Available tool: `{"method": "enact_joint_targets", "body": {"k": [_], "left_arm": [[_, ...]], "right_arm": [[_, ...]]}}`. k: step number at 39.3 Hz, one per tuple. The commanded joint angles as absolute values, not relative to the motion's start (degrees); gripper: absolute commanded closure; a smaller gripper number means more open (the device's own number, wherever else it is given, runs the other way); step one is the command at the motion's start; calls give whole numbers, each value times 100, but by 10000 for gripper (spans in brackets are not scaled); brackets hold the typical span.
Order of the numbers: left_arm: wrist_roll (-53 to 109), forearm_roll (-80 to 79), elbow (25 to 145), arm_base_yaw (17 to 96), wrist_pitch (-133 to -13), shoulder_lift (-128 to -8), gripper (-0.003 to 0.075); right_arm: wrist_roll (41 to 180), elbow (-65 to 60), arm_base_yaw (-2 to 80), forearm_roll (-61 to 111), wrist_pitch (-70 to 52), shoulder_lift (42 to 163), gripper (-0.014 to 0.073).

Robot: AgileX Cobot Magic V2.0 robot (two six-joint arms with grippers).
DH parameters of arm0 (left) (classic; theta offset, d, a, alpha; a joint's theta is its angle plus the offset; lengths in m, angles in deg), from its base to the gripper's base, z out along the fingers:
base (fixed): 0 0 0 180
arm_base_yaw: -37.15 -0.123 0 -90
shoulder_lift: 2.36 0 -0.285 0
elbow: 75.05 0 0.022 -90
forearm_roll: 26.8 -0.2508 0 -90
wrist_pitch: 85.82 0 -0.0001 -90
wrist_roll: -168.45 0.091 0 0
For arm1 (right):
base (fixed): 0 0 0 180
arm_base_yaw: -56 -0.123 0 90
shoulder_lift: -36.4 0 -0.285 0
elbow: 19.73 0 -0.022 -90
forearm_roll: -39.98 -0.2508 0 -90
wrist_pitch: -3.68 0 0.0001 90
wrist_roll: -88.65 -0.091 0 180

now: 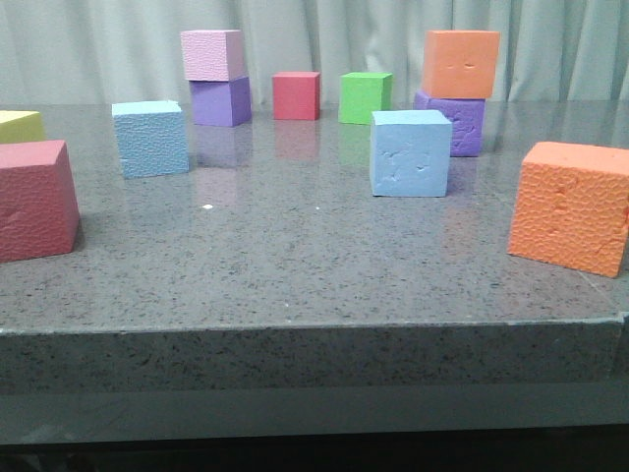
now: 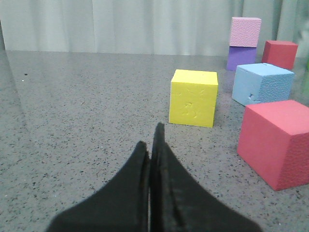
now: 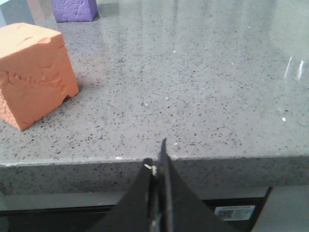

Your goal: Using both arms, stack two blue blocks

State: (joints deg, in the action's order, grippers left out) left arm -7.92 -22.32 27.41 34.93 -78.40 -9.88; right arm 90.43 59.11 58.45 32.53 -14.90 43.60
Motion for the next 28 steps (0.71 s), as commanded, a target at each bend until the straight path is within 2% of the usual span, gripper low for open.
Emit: {"method": "enact_joint_targets", "body": {"k": [1,28], "left_arm": [[-843,-2231,2720,3479,-8298,-886,741],[-843,-2231,2720,3479,-8298,-886,741]], "right_arm": [[9050,5877,5876,3308,-1011,4256,666],[9050,5877,5876,3308,-881,4256,666]]}}
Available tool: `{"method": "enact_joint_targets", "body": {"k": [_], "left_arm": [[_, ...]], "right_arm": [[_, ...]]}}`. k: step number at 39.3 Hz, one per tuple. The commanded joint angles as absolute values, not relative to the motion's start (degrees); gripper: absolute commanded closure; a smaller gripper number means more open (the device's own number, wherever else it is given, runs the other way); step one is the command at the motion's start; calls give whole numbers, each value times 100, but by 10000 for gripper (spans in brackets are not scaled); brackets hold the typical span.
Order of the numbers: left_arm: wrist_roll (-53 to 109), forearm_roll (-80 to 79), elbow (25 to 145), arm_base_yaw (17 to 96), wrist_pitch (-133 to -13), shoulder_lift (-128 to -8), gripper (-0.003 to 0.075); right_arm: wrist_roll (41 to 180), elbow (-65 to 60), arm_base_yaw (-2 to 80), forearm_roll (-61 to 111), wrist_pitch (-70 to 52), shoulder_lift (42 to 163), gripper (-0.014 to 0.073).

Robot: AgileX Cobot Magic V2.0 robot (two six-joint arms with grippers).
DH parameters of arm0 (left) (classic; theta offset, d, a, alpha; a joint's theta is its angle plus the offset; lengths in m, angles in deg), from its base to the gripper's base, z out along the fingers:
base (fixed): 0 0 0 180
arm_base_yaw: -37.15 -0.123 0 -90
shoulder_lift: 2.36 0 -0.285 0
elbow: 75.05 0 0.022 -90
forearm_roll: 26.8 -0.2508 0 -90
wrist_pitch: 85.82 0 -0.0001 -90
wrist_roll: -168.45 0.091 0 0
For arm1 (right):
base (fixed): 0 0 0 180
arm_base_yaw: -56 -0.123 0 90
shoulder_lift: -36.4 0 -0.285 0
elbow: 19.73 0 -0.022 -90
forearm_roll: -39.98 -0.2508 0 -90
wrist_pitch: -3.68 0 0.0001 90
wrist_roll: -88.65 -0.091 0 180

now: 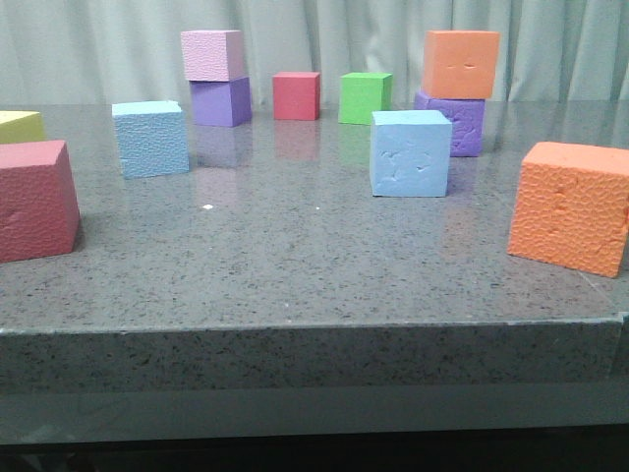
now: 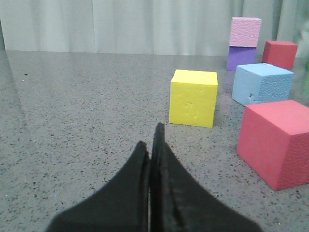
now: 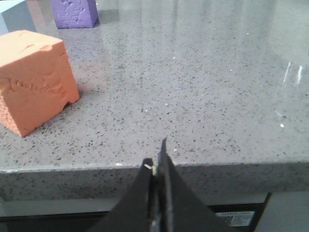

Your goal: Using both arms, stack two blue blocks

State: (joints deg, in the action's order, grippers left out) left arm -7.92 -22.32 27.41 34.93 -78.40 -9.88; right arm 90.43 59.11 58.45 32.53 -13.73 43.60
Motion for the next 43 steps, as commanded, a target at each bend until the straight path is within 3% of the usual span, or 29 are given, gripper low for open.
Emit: {"method": "enact_joint_targets", "body": {"k": [1,29,43], "left_arm": [[-843,-2231,2720,3479,-8298,-886,741],[-843,-2231,2731,3479,-9595,-886,741],[-843,-2193,3554,3479,-9599,-1142,741]], "right_arm": [[9050,5877,5876,3308,-876,4256,666],[9050,5864,5876,3269,310,4256,666],[9050,4709,5876,3270,-357,4256,664]]}}
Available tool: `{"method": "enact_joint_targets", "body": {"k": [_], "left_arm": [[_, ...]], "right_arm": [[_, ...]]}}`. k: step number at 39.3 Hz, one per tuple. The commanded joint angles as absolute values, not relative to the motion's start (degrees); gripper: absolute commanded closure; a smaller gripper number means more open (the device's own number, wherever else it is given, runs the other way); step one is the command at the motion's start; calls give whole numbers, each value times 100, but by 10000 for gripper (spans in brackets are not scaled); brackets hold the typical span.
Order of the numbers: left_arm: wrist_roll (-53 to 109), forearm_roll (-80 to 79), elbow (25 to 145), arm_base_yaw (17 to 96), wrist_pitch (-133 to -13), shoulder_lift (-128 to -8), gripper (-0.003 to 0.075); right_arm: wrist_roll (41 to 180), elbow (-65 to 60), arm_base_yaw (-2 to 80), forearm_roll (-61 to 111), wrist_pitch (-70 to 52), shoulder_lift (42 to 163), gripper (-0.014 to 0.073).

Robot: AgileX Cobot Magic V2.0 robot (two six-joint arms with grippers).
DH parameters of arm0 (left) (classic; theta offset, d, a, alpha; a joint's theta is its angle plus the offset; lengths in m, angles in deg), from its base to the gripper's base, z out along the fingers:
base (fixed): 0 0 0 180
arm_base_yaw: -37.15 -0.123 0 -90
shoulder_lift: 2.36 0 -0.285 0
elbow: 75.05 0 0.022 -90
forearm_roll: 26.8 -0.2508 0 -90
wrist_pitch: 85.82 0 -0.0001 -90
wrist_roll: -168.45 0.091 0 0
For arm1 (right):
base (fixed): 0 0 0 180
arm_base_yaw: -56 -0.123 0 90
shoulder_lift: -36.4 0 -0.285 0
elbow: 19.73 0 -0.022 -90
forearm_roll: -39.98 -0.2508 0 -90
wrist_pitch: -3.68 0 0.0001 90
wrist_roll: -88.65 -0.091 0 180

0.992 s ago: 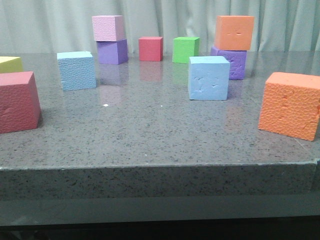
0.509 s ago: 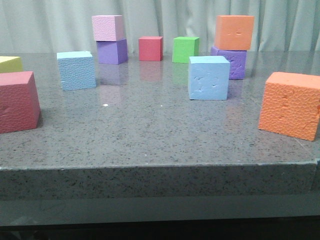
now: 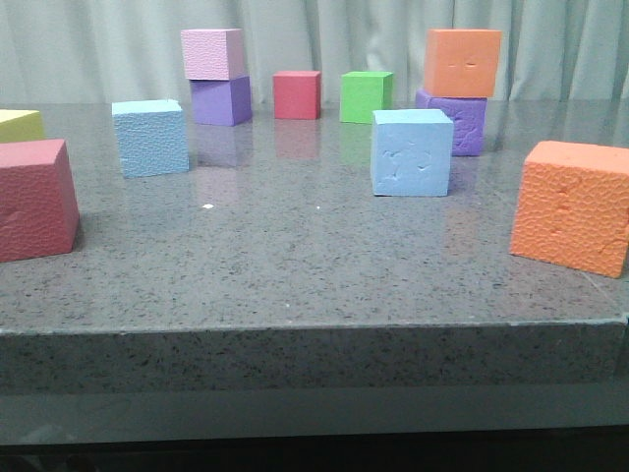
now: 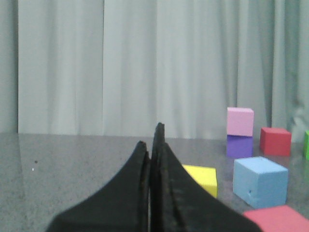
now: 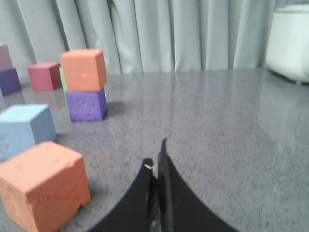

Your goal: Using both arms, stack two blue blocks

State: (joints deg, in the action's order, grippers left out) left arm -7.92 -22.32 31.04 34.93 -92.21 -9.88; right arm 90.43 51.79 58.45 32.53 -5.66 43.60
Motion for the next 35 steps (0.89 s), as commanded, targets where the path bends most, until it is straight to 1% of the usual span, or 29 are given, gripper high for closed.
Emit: {"method": "enact_joint_targets", "body": {"k": [1,6,14,21,31,35], "left_arm": [[-843,-2193,3642,3479,-9514,-1232,741],[-843,-2193,4290,3479,-8851,-1816,741],[-843,-2193,5330,3479,-7965,-3089,741],[-843,-2193,5812,3479,-7611,-3918,741],[-843,-2193,5828,3479,-7622,-4033,741],[-843,-2193,5817,3479,-7631,-4033,740]], "right_arm": [[9050,4580,5876,3270,-429,4275,664],[9050,3941,5876,3270,-780,4536,659],[9050,2847,5876,3270,-1494,5580,655],[9050,2128,5876,3270,-1880,6490,655],[9050,2054,5876,3270,-1817,6693,652],[9050,2054,5876,3270,-1817,6693,606]]}}
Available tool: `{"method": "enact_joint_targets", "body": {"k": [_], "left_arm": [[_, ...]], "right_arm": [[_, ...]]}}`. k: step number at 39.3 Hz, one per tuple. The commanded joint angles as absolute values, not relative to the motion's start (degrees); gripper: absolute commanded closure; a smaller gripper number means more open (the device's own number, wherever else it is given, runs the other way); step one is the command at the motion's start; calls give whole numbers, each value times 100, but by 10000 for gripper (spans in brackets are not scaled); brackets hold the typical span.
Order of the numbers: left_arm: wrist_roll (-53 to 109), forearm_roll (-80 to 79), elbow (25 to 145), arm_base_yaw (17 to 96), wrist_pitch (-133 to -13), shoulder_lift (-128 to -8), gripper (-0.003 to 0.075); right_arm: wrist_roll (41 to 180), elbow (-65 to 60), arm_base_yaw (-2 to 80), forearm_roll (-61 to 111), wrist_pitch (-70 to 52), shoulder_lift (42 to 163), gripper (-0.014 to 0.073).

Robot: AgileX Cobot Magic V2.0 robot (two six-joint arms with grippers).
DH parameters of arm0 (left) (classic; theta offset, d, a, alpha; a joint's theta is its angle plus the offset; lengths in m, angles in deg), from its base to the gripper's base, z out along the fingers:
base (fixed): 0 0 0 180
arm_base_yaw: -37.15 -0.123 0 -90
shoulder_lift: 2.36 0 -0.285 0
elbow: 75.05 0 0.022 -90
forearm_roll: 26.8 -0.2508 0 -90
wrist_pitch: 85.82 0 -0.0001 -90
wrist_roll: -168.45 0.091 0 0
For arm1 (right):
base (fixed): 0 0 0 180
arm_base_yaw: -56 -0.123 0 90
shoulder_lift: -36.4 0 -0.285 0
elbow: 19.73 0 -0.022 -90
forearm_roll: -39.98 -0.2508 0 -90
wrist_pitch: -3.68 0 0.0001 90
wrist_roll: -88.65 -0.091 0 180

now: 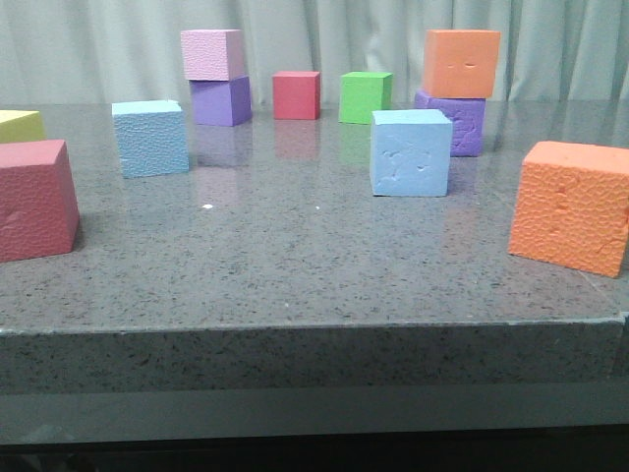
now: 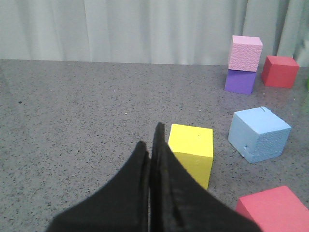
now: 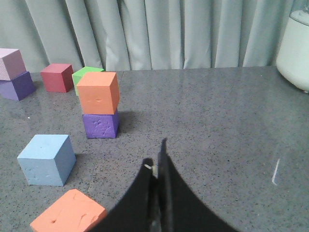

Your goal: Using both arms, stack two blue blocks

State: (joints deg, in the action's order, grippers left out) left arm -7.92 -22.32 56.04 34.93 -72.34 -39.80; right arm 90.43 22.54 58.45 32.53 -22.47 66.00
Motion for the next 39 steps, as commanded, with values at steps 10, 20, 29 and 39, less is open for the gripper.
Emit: {"method": "enact_joint_targets", "body": {"k": [10,20,29,39], "left_arm": [[-843,-2193,5817,3479,-7692,-4033,617],[-843,-2193,5817,3479,-7838,-4033,120],[-843,-2193,5817,3479,-7904,-4033,49],[-843,-2193,5817,3479,-7904,-4033,49]], "right_arm": [[9050,2054,5876,3270,-1817,6693,258],[9050,2054,5876,3270,-1811,6693,-48],[9050,2047,5876,3228,-1715,6794,-57],[9055,1618,5775,2531,-1604,8134,-57]]}}
